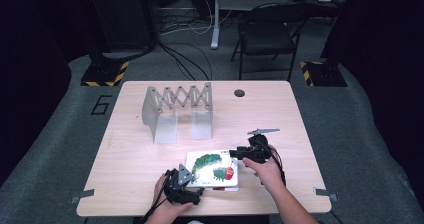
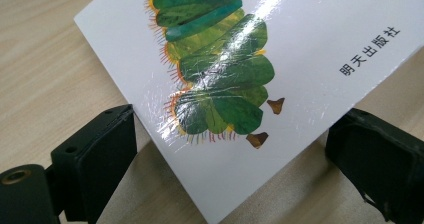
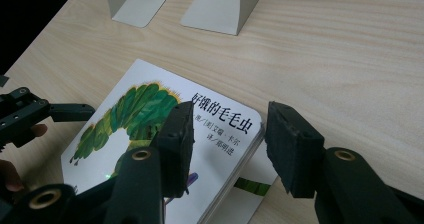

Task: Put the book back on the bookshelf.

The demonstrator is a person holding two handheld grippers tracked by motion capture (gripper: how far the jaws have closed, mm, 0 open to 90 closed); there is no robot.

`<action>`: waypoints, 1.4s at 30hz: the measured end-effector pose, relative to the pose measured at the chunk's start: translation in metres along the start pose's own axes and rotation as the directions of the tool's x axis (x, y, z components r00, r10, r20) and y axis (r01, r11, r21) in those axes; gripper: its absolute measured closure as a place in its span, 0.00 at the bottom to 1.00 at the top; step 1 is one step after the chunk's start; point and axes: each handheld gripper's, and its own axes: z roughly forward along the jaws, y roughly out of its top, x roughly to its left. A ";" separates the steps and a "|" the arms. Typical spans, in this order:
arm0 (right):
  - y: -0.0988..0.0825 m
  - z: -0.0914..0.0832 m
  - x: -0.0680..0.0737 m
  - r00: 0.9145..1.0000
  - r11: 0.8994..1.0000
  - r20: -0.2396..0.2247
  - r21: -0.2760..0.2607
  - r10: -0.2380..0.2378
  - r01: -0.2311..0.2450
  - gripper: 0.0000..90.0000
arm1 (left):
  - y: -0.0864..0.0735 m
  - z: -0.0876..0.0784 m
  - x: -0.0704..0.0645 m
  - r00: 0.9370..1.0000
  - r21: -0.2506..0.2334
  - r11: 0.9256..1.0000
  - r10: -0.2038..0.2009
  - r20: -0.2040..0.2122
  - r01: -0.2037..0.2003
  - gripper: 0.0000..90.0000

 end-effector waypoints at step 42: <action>0.001 0.001 -0.001 1.000 1.000 -0.006 -0.004 0.008 -0.008 0.60 | -0.001 -0.004 -0.011 0.989 -0.052 0.989 0.135 -0.058 -0.138 0.15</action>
